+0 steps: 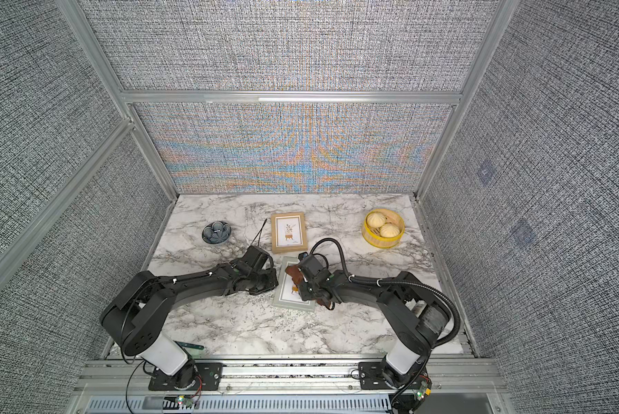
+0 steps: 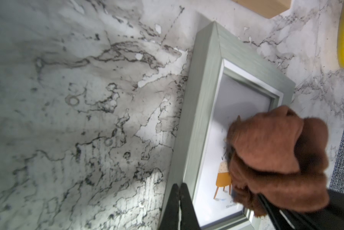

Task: Wipe the picture frame with a cloth
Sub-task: Wipe the dirt from the picture frame.

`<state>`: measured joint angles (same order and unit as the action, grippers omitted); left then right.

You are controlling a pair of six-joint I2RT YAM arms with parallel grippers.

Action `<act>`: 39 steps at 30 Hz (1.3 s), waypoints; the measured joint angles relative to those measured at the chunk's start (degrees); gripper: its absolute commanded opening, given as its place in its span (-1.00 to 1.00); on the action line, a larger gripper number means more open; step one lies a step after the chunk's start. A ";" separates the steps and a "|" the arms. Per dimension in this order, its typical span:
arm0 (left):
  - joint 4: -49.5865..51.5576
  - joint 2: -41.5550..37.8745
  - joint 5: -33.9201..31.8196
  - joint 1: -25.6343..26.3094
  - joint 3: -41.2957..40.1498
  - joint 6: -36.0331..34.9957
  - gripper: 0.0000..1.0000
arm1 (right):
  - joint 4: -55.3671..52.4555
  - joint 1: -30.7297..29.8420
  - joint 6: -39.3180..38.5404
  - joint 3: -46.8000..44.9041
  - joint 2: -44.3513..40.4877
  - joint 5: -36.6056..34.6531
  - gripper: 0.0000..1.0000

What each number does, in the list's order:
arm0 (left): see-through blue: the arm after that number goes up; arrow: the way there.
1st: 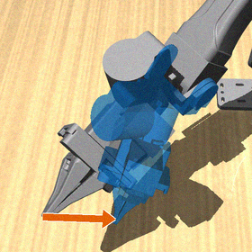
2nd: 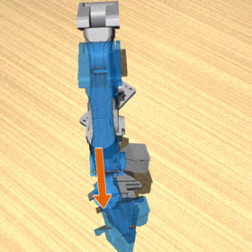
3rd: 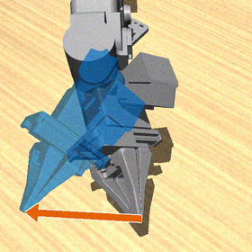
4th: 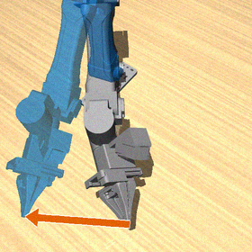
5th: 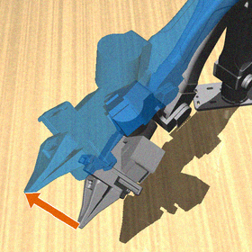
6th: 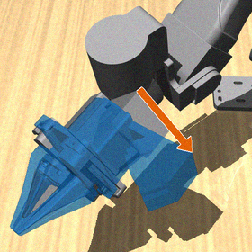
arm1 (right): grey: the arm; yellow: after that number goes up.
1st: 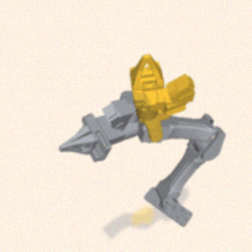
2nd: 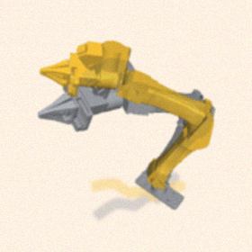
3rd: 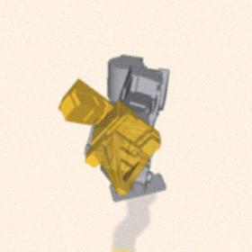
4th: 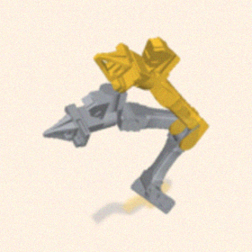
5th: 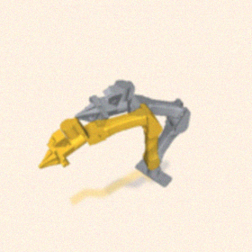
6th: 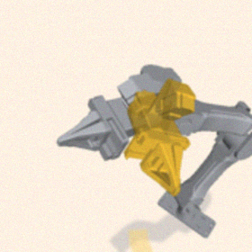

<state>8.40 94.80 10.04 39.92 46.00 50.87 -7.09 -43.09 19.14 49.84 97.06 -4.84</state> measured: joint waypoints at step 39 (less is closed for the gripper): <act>0.33 0.26 -0.44 0.11 0.63 -0.96 -1.00 | -4.70 2.10 -2.97 9.60 6.40 -6.45 -1.00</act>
<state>8.73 95.07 9.61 40.03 46.63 49.91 -11.79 -40.99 16.16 59.44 103.46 -11.29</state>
